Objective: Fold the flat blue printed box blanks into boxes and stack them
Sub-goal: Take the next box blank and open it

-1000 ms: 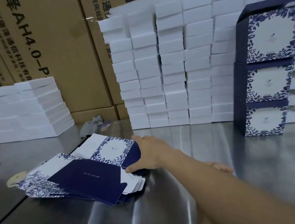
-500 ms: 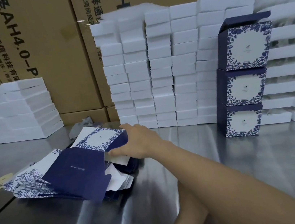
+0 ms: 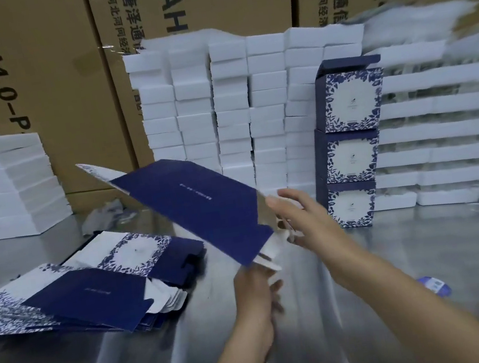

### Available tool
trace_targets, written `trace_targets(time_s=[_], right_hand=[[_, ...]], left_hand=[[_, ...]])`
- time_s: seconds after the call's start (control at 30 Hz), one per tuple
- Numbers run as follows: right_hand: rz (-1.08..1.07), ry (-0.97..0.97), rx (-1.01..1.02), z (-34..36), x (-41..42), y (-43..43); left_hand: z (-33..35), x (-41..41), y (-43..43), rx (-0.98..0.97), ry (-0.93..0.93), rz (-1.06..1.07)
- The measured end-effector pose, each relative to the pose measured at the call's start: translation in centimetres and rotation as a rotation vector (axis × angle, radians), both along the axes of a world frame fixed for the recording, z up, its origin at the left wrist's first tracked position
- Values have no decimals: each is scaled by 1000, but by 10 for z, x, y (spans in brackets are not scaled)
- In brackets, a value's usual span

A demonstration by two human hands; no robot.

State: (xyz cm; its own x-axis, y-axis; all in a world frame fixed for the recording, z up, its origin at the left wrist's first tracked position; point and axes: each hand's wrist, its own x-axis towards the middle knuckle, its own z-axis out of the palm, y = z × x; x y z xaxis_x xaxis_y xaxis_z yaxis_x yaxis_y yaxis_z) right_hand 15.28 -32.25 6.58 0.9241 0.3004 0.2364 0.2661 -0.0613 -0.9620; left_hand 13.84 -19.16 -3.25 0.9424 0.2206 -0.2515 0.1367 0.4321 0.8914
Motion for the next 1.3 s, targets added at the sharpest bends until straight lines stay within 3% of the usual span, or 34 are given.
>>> trace_targets(time_s=[0.1,0.27,0.5,0.67,0.83,0.97,1.17,1.3], right_hand=[[-119,-52,98,-13,-17,-37],[-241,-130,111,-49,-32,-58],[-355,-152,-111,-81,-22,-58],[-263,-190,-223,-81,-25,-56],[-107,-133,-49,-67,-27,-62],[92,-28,-26,-54,-27,-69],[300,151,155,-45,-30,-72],[373,244,203,-46,-29,-72]], left_hand=[[16,-8,5,-142,-129,216],[27,-16,3,-490,-302,111],[29,-26,5,-510,-383,77],[37,-37,10,-314,-385,81],[46,-43,6,-222,-400,58],[48,-43,5,-137,-431,81],[49,-34,-2,291,-553,328],[45,-26,1,579,-458,478]])
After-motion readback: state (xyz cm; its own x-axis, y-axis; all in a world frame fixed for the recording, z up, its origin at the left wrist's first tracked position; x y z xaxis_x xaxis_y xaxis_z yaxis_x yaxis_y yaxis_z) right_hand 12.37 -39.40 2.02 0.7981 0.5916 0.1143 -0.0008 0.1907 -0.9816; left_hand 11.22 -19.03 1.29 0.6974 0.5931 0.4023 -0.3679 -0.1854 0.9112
